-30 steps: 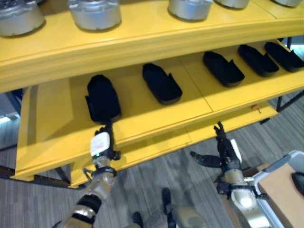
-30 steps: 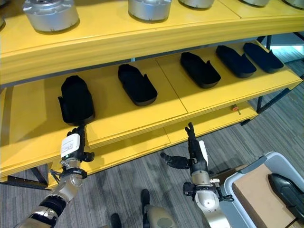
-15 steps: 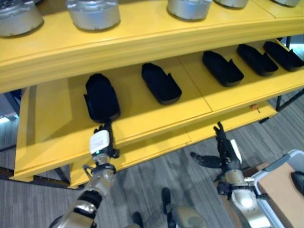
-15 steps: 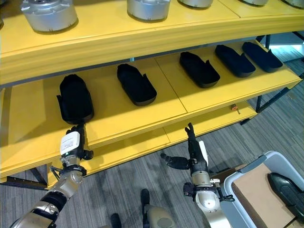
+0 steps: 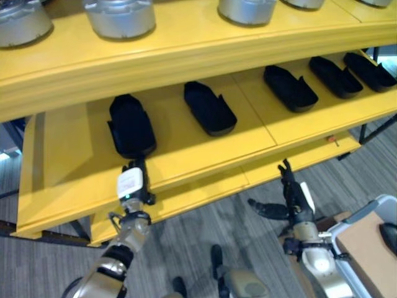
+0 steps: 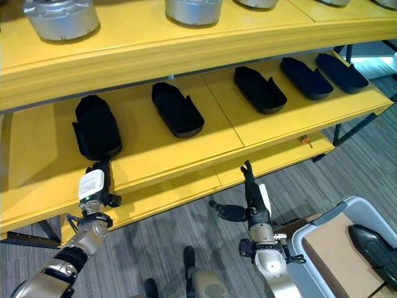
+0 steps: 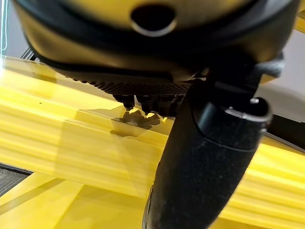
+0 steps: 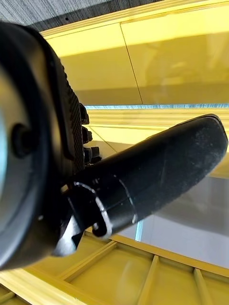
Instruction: Move parts from the plastic box to the shelf.
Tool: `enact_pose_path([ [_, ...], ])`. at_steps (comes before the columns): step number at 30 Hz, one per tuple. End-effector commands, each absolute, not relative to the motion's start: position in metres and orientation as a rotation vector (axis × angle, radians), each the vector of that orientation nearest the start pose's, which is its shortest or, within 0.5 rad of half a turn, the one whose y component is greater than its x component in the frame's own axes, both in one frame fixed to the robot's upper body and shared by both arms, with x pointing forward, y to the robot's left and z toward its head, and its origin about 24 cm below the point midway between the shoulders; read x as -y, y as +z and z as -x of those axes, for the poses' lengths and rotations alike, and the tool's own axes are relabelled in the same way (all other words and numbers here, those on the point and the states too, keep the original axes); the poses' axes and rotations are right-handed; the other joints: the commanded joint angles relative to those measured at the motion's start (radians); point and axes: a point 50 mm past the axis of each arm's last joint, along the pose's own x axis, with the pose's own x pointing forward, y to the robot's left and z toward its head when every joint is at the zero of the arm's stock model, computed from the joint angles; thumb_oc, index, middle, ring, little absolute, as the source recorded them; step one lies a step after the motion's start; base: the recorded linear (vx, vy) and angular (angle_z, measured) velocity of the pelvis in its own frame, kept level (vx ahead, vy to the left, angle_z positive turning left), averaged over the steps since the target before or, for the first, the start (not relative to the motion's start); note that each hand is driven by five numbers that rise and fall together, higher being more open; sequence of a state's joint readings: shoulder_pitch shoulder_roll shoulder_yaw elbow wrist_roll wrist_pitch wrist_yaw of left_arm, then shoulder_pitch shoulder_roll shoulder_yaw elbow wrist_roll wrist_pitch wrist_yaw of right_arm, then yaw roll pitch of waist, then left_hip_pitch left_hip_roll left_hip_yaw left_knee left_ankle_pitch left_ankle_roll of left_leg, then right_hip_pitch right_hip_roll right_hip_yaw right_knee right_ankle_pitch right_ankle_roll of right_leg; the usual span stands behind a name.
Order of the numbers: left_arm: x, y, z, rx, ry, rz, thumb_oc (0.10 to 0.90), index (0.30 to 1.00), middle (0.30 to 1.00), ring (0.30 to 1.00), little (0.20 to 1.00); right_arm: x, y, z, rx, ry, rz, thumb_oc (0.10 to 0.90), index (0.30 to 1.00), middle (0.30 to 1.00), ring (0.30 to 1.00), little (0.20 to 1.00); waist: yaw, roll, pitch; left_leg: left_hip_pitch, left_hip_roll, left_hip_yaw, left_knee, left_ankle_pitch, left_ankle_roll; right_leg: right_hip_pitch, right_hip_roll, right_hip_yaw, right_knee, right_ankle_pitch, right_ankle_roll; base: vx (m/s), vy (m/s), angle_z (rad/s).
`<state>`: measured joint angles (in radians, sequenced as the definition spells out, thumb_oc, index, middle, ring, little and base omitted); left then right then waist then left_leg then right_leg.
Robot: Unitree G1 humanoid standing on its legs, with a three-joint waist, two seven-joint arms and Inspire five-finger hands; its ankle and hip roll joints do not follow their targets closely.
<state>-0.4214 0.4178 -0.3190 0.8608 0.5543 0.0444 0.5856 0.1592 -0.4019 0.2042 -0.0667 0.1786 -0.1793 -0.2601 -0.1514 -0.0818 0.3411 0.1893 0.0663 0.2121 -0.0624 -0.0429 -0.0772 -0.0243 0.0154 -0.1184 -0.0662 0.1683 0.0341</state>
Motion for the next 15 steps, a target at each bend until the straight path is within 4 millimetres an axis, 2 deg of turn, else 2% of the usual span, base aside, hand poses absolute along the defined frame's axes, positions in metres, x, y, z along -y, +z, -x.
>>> enact_pose_path([
  [1, -0.215, 0.035, -0.335, 0.031, 0.247, -1.203, 0.9, 1.0, 1.0, 1.0, 1.0, 0.185, 0.1, -0.231, 0.384, -0.018, 0.14, 0.9, 1.0, 1.0, 1.0, 1.0, -0.016, 0.041, 0.028, 0.084, -0.009, 0.012, -0.025, 0.008, -0.028, -0.075, 0.013, -0.026, 0.141, -0.019, 0.054, 0.0, 0.0, 0.0],
  [4, -0.204, 0.033, -0.327, 0.081, 0.198, -1.188, 0.9, 1.0, 1.0, 1.0, 1.0, 0.186, 0.101, -0.231, 0.389, -0.029, 0.141, 0.9, 1.0, 1.0, 1.0, 1.0, -0.006, 0.044, 0.027, 0.083, -0.007, 0.009, -0.025, 0.008, -0.027, -0.074, 0.013, -0.029, 0.141, -0.02, 0.054, 0.0, 0.0, 0.0],
  [7, -0.194, 0.025, -0.305, 0.141, 0.1, -1.171, 0.9, 1.0, 1.0, 1.0, 1.0, 0.19, 0.101, -0.232, 0.391, -0.062, 0.139, 0.9, 1.0, 1.0, 1.0, 1.0, 0.016, 0.049, 0.024, 0.078, -0.004, -0.001, -0.025, 0.012, -0.025, -0.075, 0.01, -0.032, 0.144, -0.023, 0.051, -0.02, -0.005, 0.01],
  [10, -0.192, 0.02, -0.279, 0.171, 0.009, -1.148, 0.9, 1.0, 1.0, 1.0, 1.0, 0.193, 0.101, -0.231, 0.387, -0.084, 0.143, 0.9, 1.0, 1.0, 1.0, 1.0, 0.037, 0.048, 0.02, 0.068, -0.009, -0.009, -0.025, 0.022, -0.023, -0.078, 0.005, -0.035, 0.142, -0.02, 0.045, -0.05, -0.019, 0.04],
  [11, -0.193, 0.018, -0.26, 0.177, -0.05, -1.127, 0.9, 1.0, 1.0, 1.0, 1.0, 0.196, 0.101, -0.229, 0.387, -0.096, 0.152, 0.9, 1.0, 1.0, 1.0, 1.0, 0.051, 0.05, 0.016, 0.065, -0.008, -0.014, -0.025, 0.025, -0.023, -0.076, 0.004, -0.037, 0.142, -0.023, 0.042, -0.04, -0.019, 0.03],
  [13, -0.195, 0.02, -0.252, 0.184, -0.075, -1.116, 0.9, 1.0, 1.0, 1.0, 1.0, 0.197, 0.101, -0.228, 0.387, -0.097, 0.153, 0.9, 1.0, 1.0, 1.0, 1.0, 0.056, 0.05, 0.011, 0.065, -0.008, -0.016, -0.025, 0.026, -0.023, -0.076, 0.004, -0.038, 0.143, -0.024, 0.041, -0.03, -0.009, 0.05],
  [14, -0.196, 0.019, -0.236, 0.184, -0.125, -1.099, 0.9, 1.0, 1.0, 1.0, 1.0, 0.198, 0.102, -0.227, 0.389, -0.1, 0.154, 0.9, 1.0, 1.0, 1.0, 1.0, 0.067, 0.051, 0.007, 0.062, -0.01, -0.021, -0.025, 0.029, -0.022, -0.075, 0.003, -0.041, 0.144, -0.026, 0.039, -0.03, -0.002, 0.13],
  [15, -0.198, 0.017, -0.229, 0.171, -0.141, -1.084, 0.9, 1.0, 1.0, 1.0, 1.0, 0.199, 0.101, -0.226, 0.385, -0.098, 0.158, 0.9, 1.0, 1.0, 1.0, 1.0, 0.073, 0.052, 0.005, 0.062, -0.009, -0.023, -0.025, 0.03, -0.022, -0.073, 0.003, -0.042, 0.144, -0.028, 0.039, -0.05, 0.001, 0.12],
])
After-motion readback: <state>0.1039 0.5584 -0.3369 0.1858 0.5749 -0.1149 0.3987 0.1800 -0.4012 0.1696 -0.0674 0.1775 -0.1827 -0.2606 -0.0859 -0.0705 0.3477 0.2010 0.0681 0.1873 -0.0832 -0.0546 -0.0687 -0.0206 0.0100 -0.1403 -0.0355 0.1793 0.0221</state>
